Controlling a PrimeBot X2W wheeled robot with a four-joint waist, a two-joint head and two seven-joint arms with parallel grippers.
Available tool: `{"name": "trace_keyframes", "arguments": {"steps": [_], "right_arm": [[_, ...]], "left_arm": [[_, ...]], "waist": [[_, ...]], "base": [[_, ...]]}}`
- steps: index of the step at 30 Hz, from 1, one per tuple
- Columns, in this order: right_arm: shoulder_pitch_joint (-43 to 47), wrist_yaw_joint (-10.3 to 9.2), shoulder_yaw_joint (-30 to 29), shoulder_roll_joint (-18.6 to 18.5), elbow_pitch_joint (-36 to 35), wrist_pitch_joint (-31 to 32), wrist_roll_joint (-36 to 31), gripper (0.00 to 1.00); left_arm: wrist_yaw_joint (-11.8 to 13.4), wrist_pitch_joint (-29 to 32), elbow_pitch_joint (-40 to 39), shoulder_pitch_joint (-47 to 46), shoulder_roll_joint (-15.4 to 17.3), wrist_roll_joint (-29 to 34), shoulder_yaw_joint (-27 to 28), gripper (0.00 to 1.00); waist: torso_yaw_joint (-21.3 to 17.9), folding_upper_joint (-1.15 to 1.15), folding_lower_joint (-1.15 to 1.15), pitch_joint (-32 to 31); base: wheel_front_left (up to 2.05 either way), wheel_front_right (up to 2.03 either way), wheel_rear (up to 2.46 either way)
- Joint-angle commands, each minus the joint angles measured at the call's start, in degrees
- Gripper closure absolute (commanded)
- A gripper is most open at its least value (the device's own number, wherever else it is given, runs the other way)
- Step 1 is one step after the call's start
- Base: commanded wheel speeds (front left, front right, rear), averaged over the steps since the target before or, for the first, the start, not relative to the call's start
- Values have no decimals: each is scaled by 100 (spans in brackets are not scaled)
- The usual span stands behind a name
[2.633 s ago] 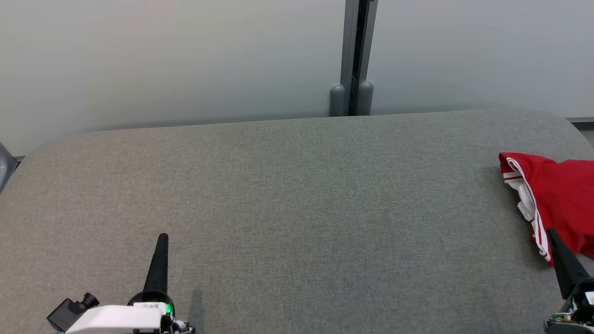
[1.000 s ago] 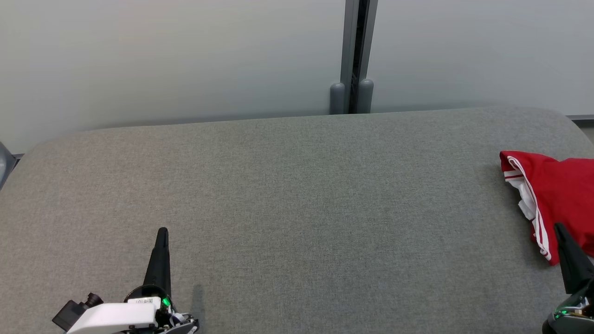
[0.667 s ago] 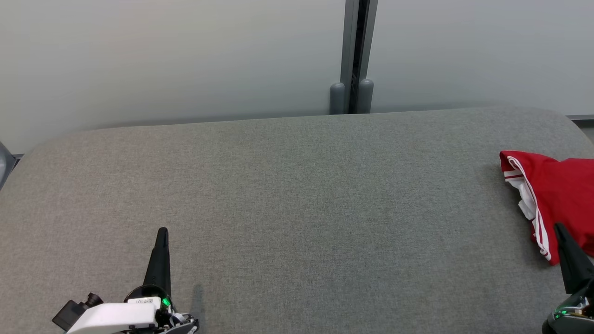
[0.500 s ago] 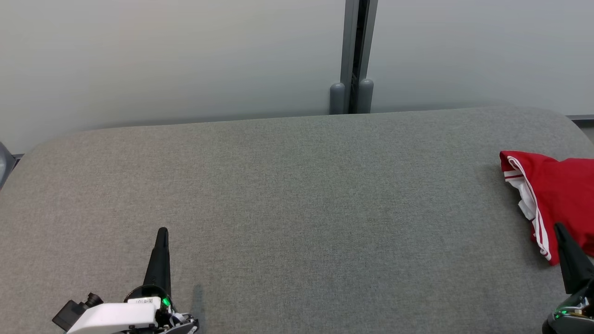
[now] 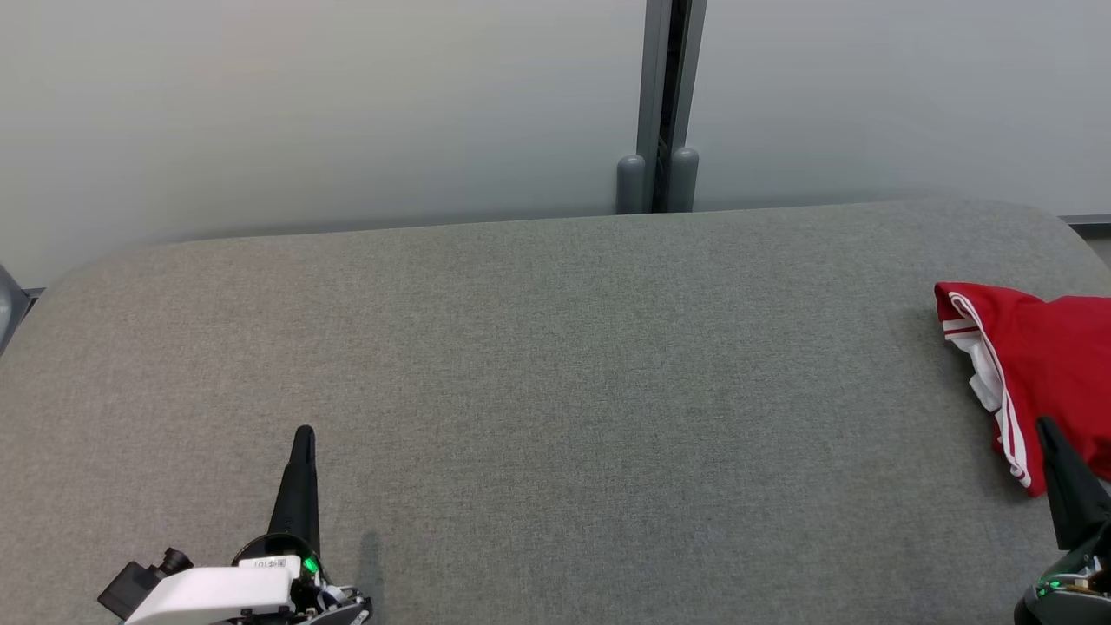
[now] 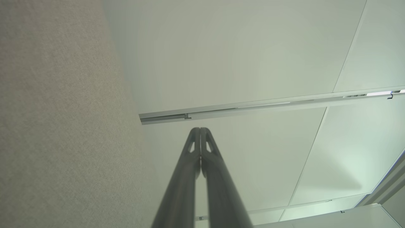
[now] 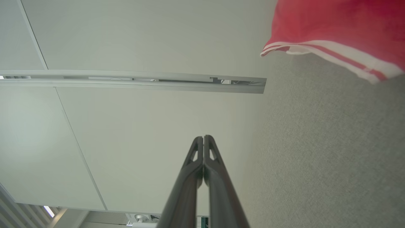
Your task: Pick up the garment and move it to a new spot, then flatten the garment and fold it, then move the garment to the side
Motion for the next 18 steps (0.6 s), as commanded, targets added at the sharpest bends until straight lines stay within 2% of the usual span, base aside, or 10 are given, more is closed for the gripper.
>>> {"name": "trace_keyframes", "arguments": {"steps": [1,18], "right_arm": [[-21,2,-7,-27,-20,15,28,100],[-21,2,-9,-27,-20,14,28,100]], "left_arm": [[-25,-4,5,-64,11,-19,22,100],[-24,-4,3,-64,11,-19,21,100]], "waist": [[0,0,0,0],[0,0,0,0]], "base": [[0,0,0],[0,0,0]]}}
